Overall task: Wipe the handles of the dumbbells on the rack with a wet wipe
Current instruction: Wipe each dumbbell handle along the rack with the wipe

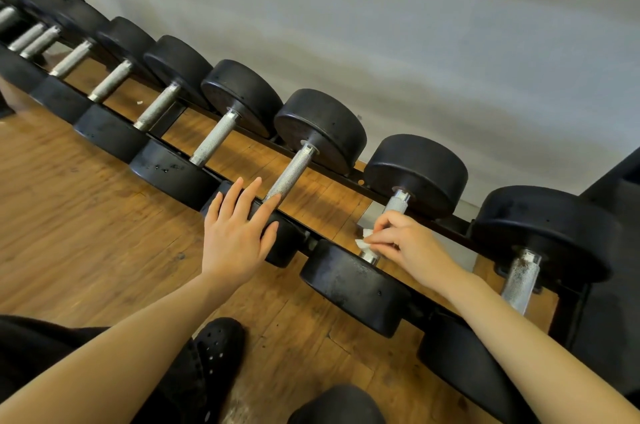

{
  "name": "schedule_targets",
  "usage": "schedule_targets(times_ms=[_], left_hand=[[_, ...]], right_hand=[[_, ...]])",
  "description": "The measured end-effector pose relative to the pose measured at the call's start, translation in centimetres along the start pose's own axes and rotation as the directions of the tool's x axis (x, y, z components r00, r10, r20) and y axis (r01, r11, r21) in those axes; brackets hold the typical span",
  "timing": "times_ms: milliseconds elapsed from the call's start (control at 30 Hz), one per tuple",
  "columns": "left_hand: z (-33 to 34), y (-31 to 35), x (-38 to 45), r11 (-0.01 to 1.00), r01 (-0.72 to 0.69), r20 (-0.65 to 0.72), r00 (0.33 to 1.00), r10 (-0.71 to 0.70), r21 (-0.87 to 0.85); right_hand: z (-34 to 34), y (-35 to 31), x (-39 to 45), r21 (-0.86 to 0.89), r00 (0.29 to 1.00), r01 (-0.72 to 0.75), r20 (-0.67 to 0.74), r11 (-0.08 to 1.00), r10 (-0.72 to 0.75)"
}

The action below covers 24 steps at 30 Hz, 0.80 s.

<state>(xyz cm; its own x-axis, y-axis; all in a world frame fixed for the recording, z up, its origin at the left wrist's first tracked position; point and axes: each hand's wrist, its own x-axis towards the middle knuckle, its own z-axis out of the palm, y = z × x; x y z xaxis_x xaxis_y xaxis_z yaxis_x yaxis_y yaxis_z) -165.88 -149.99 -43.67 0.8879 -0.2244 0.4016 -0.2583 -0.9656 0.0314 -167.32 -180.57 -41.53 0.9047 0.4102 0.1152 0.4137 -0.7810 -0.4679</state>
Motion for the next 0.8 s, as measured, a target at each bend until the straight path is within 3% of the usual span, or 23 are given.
schedule_targets(times_ms=[133,267,433,600,800], left_hand=[[0.0,0.1,0.0,1.000,-0.001,-0.016,1.000,0.001,-0.003],[0.2,0.0,0.0,1.000,-0.002,-0.024,1.000,0.002,-0.002],[0.3,-0.1,0.0,1.000,-0.005,-0.026,1.000,0.005,0.000],[0.3,0.0,0.0,1.000,-0.004,-0.041,0.999,0.004,-0.012],[0.3,0.0,0.0,1.000,-0.005,-0.044,0.999,0.004,-0.008]], right_hand=[[0.0,-0.1,-0.1,-0.014,0.997,0.032,0.065,0.999,-0.031],[-0.4,0.5,0.5,0.021,1.000,-0.011,-0.021,1.000,0.011],[0.5,-0.3,0.1,-0.017,0.990,0.071,0.126,0.997,-0.068],[-0.7,0.6,0.4,0.001,0.999,0.003,0.038,1.000,-0.003],[-0.1,-0.2,0.1,0.084,0.993,-0.031,0.117,0.996,0.021]])
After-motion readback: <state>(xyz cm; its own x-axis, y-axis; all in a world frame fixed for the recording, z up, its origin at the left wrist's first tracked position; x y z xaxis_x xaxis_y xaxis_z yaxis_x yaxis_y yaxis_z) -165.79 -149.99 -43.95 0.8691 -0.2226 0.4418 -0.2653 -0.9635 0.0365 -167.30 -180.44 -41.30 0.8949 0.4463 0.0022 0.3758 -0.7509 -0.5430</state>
